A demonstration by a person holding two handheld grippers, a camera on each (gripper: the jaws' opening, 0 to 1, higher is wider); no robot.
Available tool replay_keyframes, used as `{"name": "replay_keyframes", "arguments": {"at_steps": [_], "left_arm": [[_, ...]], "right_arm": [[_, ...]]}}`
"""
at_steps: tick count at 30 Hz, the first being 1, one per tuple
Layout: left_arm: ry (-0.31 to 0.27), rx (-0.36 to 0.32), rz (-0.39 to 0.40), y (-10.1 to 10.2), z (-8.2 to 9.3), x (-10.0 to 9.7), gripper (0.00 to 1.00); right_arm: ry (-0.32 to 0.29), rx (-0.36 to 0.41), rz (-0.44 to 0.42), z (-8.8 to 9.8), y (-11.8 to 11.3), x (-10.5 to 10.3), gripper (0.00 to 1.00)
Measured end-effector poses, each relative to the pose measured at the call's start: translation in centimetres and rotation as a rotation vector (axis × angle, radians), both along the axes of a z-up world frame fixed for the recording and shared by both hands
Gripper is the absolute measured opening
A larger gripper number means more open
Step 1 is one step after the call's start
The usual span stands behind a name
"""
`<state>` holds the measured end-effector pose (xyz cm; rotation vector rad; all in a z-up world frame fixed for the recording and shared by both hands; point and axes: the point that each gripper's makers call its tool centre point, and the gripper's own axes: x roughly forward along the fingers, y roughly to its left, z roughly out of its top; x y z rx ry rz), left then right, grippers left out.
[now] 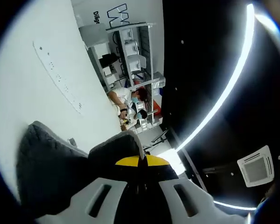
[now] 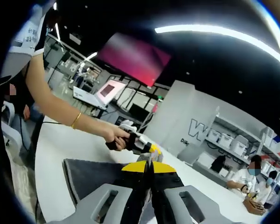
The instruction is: Open the folded towel by lifting each exposed corner and separating the folded layers until the towel lies flat within the target outline without major curled edges
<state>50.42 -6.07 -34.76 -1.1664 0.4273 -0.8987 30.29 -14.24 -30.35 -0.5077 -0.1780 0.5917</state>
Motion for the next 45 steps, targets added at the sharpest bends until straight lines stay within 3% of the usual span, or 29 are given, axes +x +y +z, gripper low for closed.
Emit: {"name": "replay_keyframes", "arguments": {"at_steps": [2,9,16,26,29,36,45], "left_arm": [[-0.029,0.006,-0.024,-0.4,0.8,-0.1,0.01],[-0.083,0.026,-0.064,-2.0,2.9,2.9,0.01],[-0.134,0.063,-0.121,-6.7,4.2,4.4,0.01],[-0.163,0.089,-0.187,-12.2,4.2,3.4,0.01],[-0.162,0.095,-0.206,-13.7,4.1,3.3,0.01],[-0.203,0.117,-0.247,-16.6,4.4,2.3,0.01],[-0.205,0.140,-0.295,-20.2,3.6,2.6,0.01]], "right_arm": [[-0.002,0.008,-0.026,0.3,-1.4,-0.1,0.00],[-0.013,0.035,-0.092,1.0,-4.5,-0.4,0.00],[-0.018,0.050,-0.148,0.9,-6.8,-1.2,0.00],[0.011,0.085,-0.214,-0.3,-10.0,-1.4,0.00],[0.020,0.064,-0.266,-1.0,-11.2,-1.4,0.00],[0.039,0.084,-0.290,-1.8,-12.4,-1.8,0.00],[0.071,0.112,-0.329,-3.3,-13.8,-2.2,0.00]]}}
